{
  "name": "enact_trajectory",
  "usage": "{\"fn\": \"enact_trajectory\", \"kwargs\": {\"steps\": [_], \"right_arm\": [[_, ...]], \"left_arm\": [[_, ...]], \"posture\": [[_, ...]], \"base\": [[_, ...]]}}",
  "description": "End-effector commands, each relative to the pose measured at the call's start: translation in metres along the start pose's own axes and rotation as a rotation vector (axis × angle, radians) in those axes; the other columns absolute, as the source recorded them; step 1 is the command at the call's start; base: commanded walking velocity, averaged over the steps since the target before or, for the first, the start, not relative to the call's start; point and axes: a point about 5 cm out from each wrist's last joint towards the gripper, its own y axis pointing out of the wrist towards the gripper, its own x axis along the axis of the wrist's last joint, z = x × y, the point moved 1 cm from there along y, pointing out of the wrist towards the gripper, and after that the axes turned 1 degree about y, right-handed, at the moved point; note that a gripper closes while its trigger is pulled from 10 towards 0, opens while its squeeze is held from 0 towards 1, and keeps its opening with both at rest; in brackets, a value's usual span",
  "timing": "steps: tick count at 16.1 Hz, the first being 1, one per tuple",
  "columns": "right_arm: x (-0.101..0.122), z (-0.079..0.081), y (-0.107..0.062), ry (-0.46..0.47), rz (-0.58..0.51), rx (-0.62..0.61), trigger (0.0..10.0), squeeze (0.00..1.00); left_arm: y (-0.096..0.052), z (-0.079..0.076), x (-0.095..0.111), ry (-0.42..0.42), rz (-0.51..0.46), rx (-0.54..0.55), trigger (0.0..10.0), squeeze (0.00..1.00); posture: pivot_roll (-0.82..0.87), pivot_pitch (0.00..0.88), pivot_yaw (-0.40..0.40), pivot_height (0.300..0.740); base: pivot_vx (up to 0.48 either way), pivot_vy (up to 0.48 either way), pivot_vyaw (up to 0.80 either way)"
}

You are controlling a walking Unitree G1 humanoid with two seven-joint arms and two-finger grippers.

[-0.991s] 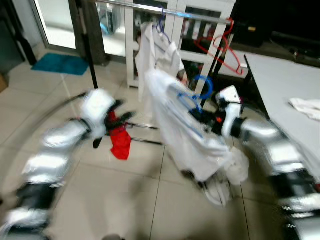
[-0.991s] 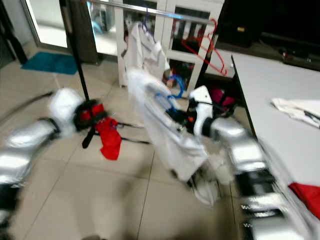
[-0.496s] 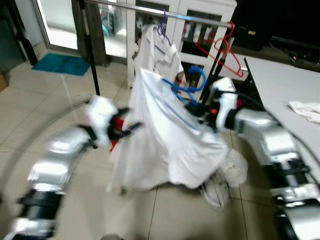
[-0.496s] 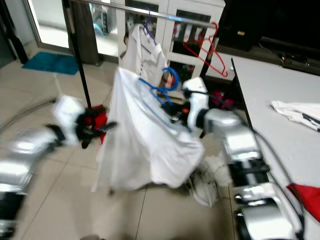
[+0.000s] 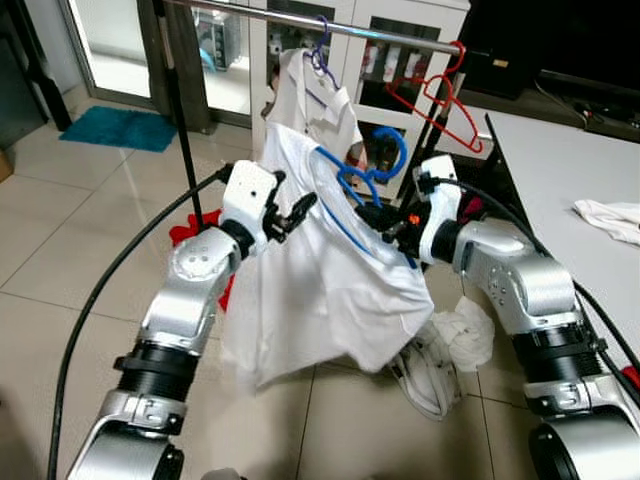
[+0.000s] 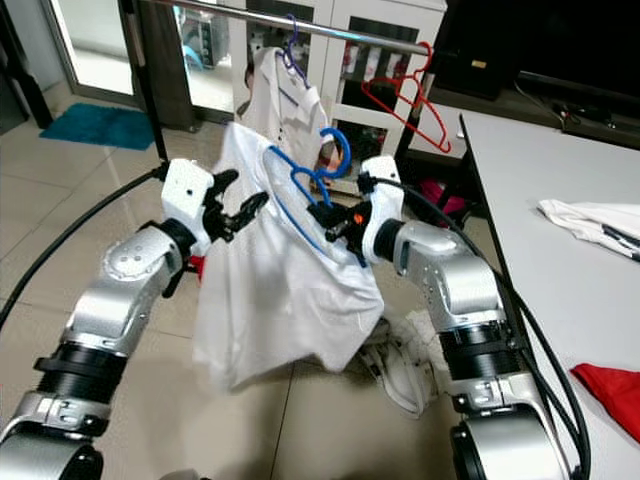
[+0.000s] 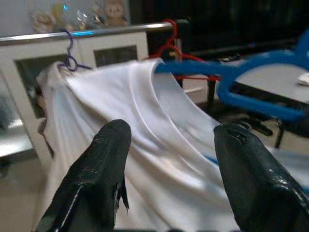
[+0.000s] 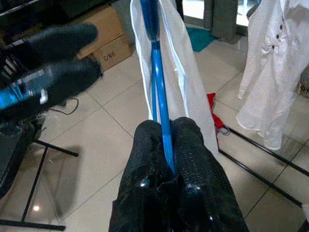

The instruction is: Hang hanger

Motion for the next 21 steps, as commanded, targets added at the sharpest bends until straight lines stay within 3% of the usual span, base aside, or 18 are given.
{"fn": "enact_trajectory", "kwargs": {"steps": [1, 3, 8, 9, 10, 12, 21], "right_arm": [[0.011, 0.000, -0.004, 0.005, -0.053, -0.006, 10.0, 0.00], [0.011, 0.005, -0.002, 0.016, -0.059, 0.020, 10.0, 0.00], [0.012, 0.022, 0.000, 0.000, -0.057, 0.105, 10.0, 0.00], [0.012, 0.024, -0.001, -0.001, -0.059, 0.109, 10.0, 0.00], [0.012, 0.026, -0.001, 0.000, -0.060, 0.113, 10.0, 0.00], [0.012, 0.028, -0.001, 0.003, -0.063, 0.117, 10.0, 0.00], [0.009, 0.027, 0.000, 0.010, -0.053, 0.089, 10.0, 0.00]], "left_arm": [[0.009, 0.001, 0.011, 0.039, -0.058, 0.071, 10.0, 0.00], [0.012, 0.007, 0.011, 0.063, -0.058, 0.140, 10.0, 0.00], [0.026, 0.010, 0.008, 0.046, -0.028, 0.133, 10.0, 0.00], [0.029, 0.009, 0.009, 0.036, -0.032, 0.116, 8.3, 0.00], [0.030, 0.008, 0.009, 0.032, -0.031, 0.106, 3.3, 0.00], [0.032, 0.007, 0.007, 0.025, -0.023, 0.093, 0.0, 0.00], [0.032, -0.001, 0.005, 0.015, -0.032, 0.082, 0.0, 0.00]], "posture": [[-0.05, 0.000, -0.104, 0.740], [-0.05, 0.000, -0.104, 0.740], [-0.04, 0.000, -0.111, 0.740], [-0.05, 0.000, -0.103, 0.740], [-0.05, 0.000, -0.101, 0.740], [-0.06, 0.000, -0.097, 0.740], [-0.06, 0.000, -0.095, 0.740]], "base": [[0.000, 0.000, 0.00], [0.000, 0.000, 0.00], [0.000, 0.000, 0.00], [0.000, 0.000, 0.00], [0.000, 0.000, 0.00], [0.000, 0.000, 0.00], [0.000, 0.000, 0.00]]}}
